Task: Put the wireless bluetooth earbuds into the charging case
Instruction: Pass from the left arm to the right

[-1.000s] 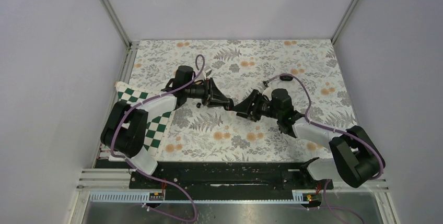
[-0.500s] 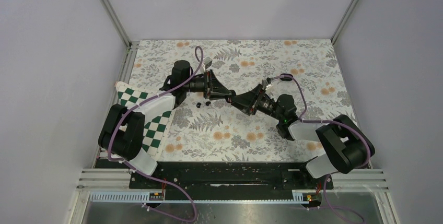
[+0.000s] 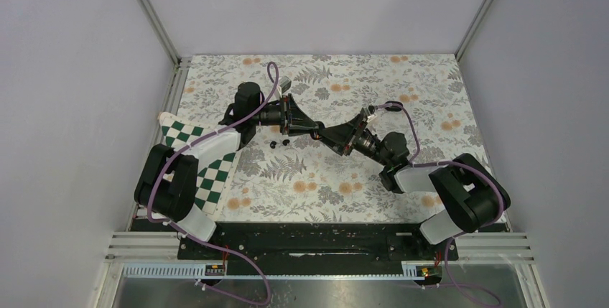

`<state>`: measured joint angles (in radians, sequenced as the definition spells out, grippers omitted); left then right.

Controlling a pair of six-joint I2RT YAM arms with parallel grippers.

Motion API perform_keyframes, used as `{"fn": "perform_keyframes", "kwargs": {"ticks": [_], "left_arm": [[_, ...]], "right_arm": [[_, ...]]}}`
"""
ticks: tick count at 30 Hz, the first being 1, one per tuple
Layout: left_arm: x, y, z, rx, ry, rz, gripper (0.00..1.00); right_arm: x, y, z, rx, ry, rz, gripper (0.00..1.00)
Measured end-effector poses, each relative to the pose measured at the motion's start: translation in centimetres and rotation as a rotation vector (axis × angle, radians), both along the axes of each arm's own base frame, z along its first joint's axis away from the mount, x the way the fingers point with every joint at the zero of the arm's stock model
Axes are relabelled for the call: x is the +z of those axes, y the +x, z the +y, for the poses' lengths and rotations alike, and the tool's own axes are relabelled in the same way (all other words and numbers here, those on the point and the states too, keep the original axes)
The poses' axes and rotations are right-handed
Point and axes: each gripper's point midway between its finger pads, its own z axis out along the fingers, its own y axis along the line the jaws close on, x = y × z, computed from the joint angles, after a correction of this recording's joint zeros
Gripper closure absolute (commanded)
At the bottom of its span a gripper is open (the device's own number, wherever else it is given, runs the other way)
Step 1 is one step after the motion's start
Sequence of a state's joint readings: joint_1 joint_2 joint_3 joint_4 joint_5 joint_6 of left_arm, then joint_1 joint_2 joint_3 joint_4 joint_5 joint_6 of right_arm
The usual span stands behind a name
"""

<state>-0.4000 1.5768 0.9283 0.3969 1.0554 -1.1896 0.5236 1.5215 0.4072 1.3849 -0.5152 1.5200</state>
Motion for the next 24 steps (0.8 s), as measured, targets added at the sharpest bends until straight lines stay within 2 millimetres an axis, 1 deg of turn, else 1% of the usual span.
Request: {"fn": "perform_keyframes", "kwargs": {"ticks": [5, 6, 9, 11, 13, 14, 16, 17, 18, 19, 20, 22, 23, 24], "left_arm": [[0.25, -0.13, -0.01, -0.004, -0.013, 0.006, 1.0], [0.33, -0.16, -0.01, -0.006, -0.016, 0.008, 1.0], [0.34, -0.21, 0.0, -0.005, -0.022, 0.008, 1.0], [0.37, -0.27, 0.02, -0.005, -0.027, 0.017, 1.0], [0.55, -0.23, 0.01, -0.003, -0.033, 0.017, 1.0], [0.61, -0.24, 0.0, -0.004, -0.036, 0.015, 0.95], [0.63, -0.26, 0.01, -0.004, -0.039, 0.014, 0.68], [0.62, -0.28, 0.02, -0.003, -0.039, 0.015, 0.51], [0.66, -0.29, 0.03, -0.002, -0.039, 0.015, 0.39], [0.67, -0.31, 0.04, -0.003, -0.038, 0.008, 0.32], [0.73, -0.4, 0.09, -0.002, -0.035, 0.003, 0.3], [0.79, -0.68, 0.3, 0.005, -0.017, -0.007, 0.3], [0.83, -0.8, 0.42, 0.009, -0.007, -0.016, 0.33], [0.87, -0.89, 0.54, 0.018, 0.005, -0.027, 0.39]], "right_arm": [[0.07, 0.17, -0.03, -0.007, 0.008, 0.001, 0.55], [-0.03, 0.22, -0.02, -0.008, 0.007, 0.003, 0.58], [0.14, 0.29, 0.02, -0.006, 0.017, 0.004, 0.74], [0.17, 0.29, 0.04, -0.005, 0.019, 0.004, 0.88], [0.31, 0.28, 0.02, -0.005, 0.024, 0.003, 0.95], [0.36, 0.28, 0.02, -0.006, 0.025, 0.001, 0.97], [0.42, 0.28, 0.01, -0.006, 0.027, -0.001, 1.0], [0.41, 0.28, 0.01, -0.006, 0.027, 0.0, 1.0], [0.43, 0.28, 0.0, -0.006, 0.028, 0.0, 1.0], [0.44, 0.28, 0.0, -0.006, 0.028, -0.001, 1.0], [0.4, 0.39, -0.04, -0.013, 0.028, 0.003, 1.0], [0.28, 0.52, -0.12, -0.022, 0.028, 0.008, 1.0], [0.23, 0.52, -0.15, -0.024, 0.029, 0.011, 1.0], [0.14, 0.53, -0.18, -0.026, 0.028, 0.015, 1.0]]}}
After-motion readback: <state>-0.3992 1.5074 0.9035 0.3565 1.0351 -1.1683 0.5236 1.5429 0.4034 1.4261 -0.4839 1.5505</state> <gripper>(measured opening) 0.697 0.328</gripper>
